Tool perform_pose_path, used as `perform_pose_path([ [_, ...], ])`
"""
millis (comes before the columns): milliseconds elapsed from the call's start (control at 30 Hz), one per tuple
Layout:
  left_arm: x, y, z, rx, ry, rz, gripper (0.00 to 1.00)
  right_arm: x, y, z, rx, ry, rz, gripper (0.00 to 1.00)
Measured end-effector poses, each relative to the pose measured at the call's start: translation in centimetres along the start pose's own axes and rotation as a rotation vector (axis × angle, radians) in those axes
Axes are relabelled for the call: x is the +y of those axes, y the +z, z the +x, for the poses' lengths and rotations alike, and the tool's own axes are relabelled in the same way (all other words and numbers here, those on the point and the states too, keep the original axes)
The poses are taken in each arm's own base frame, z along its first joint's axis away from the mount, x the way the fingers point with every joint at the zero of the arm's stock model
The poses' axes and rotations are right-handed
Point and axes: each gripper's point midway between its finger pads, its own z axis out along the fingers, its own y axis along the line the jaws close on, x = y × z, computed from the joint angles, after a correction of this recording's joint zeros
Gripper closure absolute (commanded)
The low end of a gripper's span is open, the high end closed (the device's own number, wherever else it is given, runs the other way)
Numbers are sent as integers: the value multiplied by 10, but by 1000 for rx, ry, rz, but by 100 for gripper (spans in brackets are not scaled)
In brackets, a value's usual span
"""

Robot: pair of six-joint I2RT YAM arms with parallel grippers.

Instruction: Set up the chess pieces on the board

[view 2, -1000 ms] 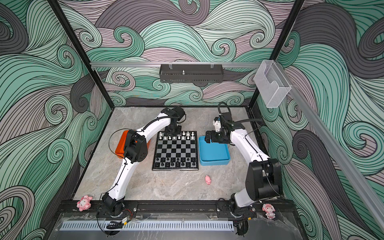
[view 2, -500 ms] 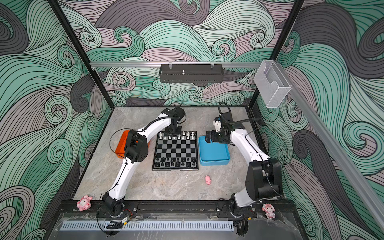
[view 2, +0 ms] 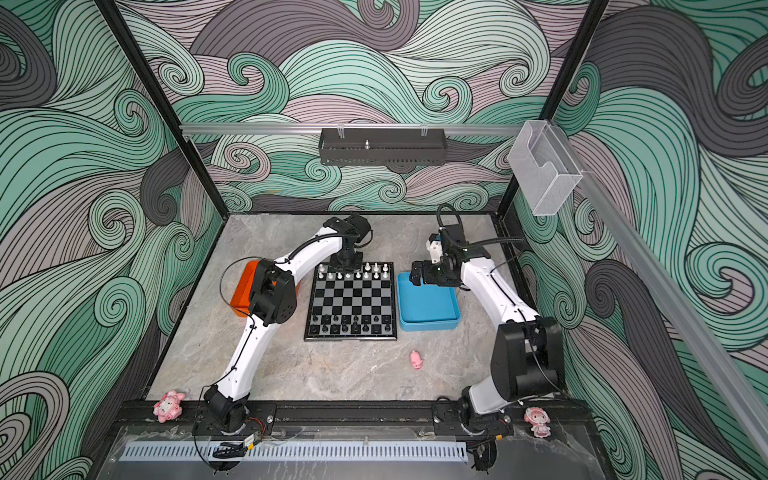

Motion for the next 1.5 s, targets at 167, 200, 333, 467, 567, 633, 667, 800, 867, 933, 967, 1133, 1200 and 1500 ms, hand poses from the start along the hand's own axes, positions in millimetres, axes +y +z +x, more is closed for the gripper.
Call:
perform_pose_path([
  [167,0,0,0,-1,-5,0,88,0,0,0,1,0,-3,1],
  [200,0,0,0,-1,-5,0,88,0,0,0,1,0,-3,1],
  [333,0,0,-1,-3,-7,1,88,0,1,0,2,0,-3,1],
  [467,0,0,-1,-4,-13,2,87,0,1,0,3,1,-3,1],
  [567,-1,0,-1,-4,-16,3,86,0,1,1,4,1,-3,1],
  [633,-1,0,-2,-6,-18,4,86,0,1,1,5,1,-4,1],
  [667,-1,0,-2,-8,-19,5,86,0,2,1,6,1,-4,1],
  [800,-1,0,-2,-9,-21,6,85,0,2,1,7,2,-6,1],
  [867,-1,0,-2,-9,-22,6,85,0,2,1,7,3,-7,1],
  [933,-2,0,-2,-10,-22,7,85,1,2,1,8,3,-8,1],
  [967,-2,0,-3,-10,-22,7,85,1,2,1,8,3,-9,1],
  [1133,-3,1,-3,-13,-23,11,85,0,3,2,10,3,-9,1],
  [1200,-3,1,-3,-13,-25,12,85,0,3,2,10,3,-9,1],
  [1500,-3,6,0,-2,-31,14,85,0,3,2,10,3,-9,1],
])
